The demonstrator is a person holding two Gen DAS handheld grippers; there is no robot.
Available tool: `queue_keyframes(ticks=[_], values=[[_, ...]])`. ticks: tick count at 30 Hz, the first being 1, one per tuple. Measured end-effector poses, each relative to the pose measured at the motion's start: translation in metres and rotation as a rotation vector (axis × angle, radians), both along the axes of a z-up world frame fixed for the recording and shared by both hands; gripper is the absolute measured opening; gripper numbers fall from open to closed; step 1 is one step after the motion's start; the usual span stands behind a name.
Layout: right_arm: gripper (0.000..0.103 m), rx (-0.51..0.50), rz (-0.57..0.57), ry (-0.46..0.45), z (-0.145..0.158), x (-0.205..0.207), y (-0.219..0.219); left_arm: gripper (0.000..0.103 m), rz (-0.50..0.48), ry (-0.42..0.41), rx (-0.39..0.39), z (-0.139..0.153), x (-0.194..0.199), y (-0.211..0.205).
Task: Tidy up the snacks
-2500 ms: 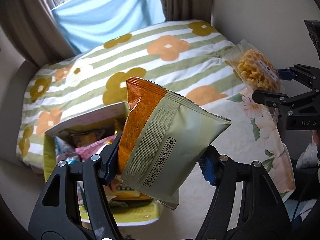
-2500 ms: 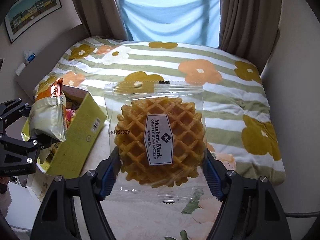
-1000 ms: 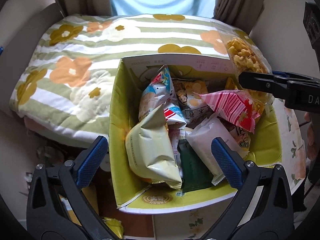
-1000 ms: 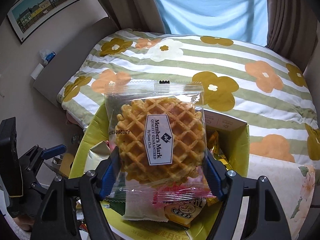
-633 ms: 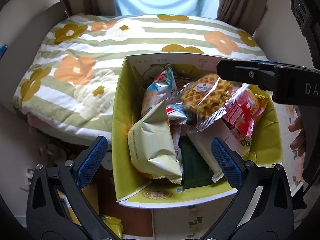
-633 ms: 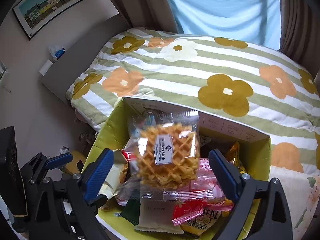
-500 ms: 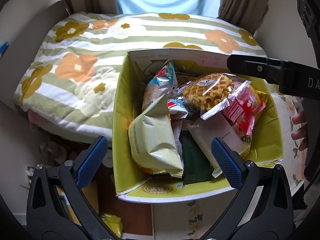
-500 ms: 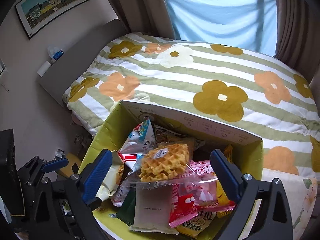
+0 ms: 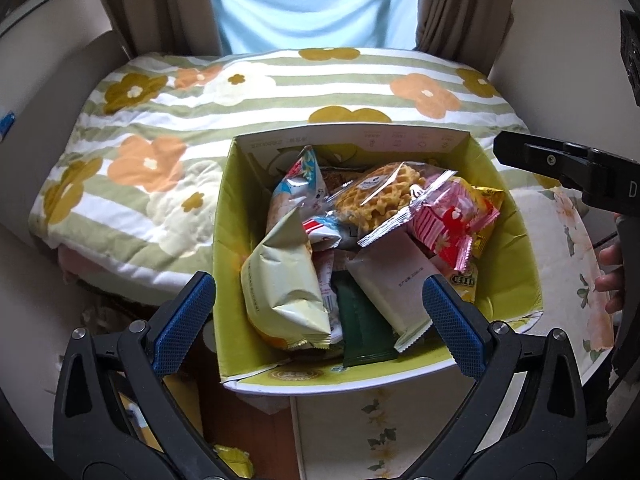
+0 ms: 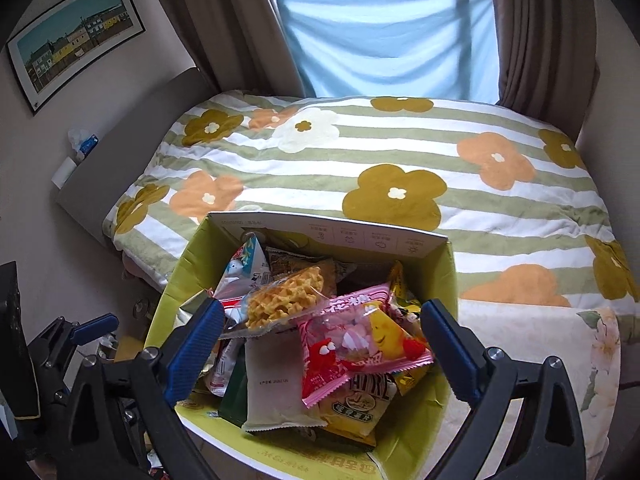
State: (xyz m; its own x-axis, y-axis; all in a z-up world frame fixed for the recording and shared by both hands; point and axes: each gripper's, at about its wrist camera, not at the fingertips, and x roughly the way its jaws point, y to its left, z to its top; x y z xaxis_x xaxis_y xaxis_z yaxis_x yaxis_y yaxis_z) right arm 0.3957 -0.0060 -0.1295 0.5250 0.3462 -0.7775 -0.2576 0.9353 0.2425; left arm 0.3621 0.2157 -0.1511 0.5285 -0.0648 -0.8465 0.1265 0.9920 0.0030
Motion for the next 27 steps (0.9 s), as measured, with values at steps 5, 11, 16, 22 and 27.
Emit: queue_keyframes(ticks=[5, 11, 16, 22, 27], values=[[0.097, -0.018, -0.059, -0.089, 0.031, -0.036, -0.033, 0.102, -0.018, -0.085, -0.006, 0.035, -0.024, -0.021], [0.097, -0.047, -0.103, -0.211, 0.075, -0.093, -0.074, 0.102, -0.004, -0.221, -0.032, 0.088, -0.078, -0.054], [0.098, -0.097, -0.161, -0.306, 0.106, -0.153, -0.112, 0.103, 0.028, -0.328, -0.066, 0.121, -0.134, -0.080], [0.098, -0.151, -0.201, -0.389, 0.125, -0.227, -0.144, 0.103, 0.036, -0.399, -0.092, 0.133, -0.198, -0.110], [0.102, -0.190, -0.266, -0.406, 0.117, -0.272, -0.166, 0.103, 0.033, -0.424, -0.092, 0.128, -0.237, -0.127]])
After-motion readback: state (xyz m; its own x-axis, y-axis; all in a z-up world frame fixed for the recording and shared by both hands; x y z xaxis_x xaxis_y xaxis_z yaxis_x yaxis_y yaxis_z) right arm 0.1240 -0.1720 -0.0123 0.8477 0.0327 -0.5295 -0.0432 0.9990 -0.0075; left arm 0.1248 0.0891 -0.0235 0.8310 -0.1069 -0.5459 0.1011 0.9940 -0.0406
